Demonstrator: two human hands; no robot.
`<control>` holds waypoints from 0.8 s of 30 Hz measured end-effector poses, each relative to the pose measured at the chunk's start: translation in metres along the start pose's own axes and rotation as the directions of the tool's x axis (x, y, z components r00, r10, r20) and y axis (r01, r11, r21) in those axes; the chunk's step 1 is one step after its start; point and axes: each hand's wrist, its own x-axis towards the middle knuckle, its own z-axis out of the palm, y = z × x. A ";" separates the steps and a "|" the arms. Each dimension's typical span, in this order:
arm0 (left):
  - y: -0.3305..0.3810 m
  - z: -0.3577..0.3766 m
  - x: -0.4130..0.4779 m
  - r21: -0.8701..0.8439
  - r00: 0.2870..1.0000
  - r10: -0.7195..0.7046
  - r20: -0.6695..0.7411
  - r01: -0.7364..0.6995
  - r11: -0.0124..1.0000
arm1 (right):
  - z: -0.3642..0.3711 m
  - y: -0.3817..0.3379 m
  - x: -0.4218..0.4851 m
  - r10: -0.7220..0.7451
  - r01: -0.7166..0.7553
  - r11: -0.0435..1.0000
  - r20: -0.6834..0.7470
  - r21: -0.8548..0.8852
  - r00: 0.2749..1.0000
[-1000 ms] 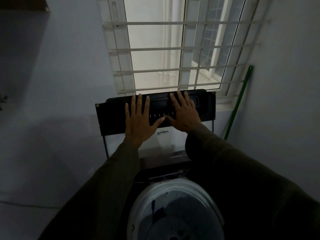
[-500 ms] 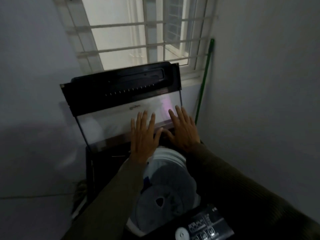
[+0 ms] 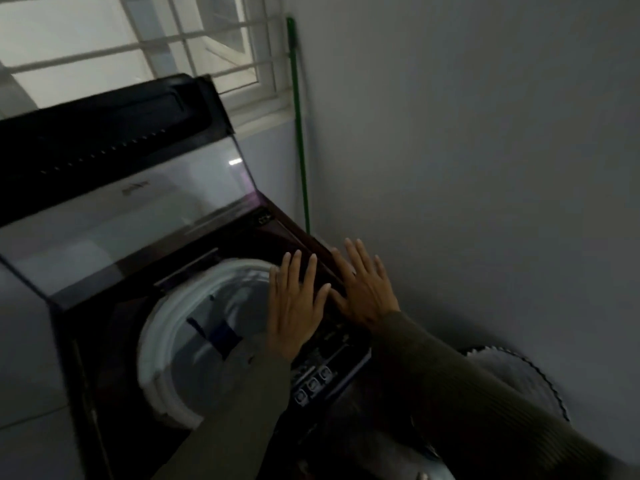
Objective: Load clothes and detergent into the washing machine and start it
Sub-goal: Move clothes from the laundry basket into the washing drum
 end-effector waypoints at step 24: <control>0.331 0.142 -0.086 -0.129 0.800 0.338 0.495 -0.317 0.940 | 0.082 0.269 -0.292 0.473 -0.528 0.839 0.307 0.130 0.826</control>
